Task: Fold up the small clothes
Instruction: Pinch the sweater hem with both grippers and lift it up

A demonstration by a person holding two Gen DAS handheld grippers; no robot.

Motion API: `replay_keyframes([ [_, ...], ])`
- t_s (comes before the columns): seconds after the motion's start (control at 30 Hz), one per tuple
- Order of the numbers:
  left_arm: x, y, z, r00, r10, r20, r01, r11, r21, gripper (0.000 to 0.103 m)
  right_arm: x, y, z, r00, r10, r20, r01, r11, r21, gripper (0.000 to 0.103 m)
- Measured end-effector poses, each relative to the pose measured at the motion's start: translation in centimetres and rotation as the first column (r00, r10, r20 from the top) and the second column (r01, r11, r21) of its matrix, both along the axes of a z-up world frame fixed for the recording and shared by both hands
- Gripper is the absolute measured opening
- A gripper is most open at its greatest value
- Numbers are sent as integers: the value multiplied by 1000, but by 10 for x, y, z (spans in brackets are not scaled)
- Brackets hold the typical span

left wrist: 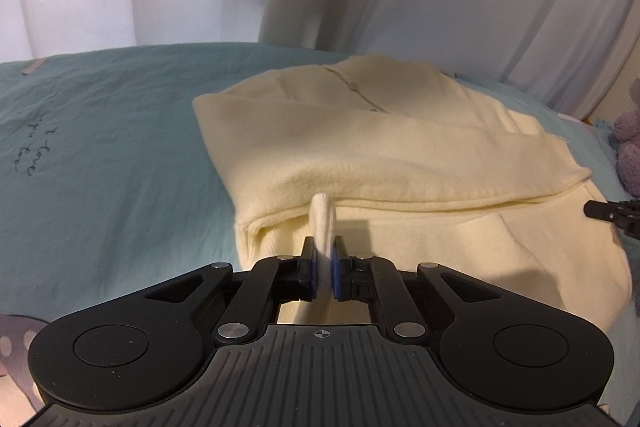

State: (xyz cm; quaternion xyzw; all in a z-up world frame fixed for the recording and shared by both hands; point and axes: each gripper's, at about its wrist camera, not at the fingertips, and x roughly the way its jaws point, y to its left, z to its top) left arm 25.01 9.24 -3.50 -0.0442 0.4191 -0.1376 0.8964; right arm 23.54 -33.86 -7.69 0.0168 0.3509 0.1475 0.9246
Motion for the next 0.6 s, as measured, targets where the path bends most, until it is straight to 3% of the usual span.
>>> replay_keyframes([
  [0.13, -8, 17, 55, 991, 14, 136, 3, 992, -124, 9, -14, -15, 43, 992, 31, 121, -47, 990, 131, 5],
  [0.23, 16, 22, 70, 979, 65, 193, -44, 993, -110, 9, 0, -22, 59, 987, -14, 161, -10, 989, 148, 6],
  [0.3, 44, 19, 60, 981, 90, 170, -76, 993, -87, 9, 21, -23, 58, 984, -61, 167, 41, 992, 122, 6],
  [0.43, 92, 7, 10, 995, 92, 33, -91, 995, -43, 10, 70, -26, 32, 993, -109, 50, 100, 983, 156, 6],
  [0.53, 96, -3, -16, 998, 65, -10, -65, 998, -2, 18, 90, -20, 10, 995, -95, -40, 99, 989, 111, 8],
  [0.6, 91, -5, -17, 999, 38, 11, -38, 999, -23, 22, 91, -20, 4, 994, -69, -84, 79, 990, 120, 17],
])
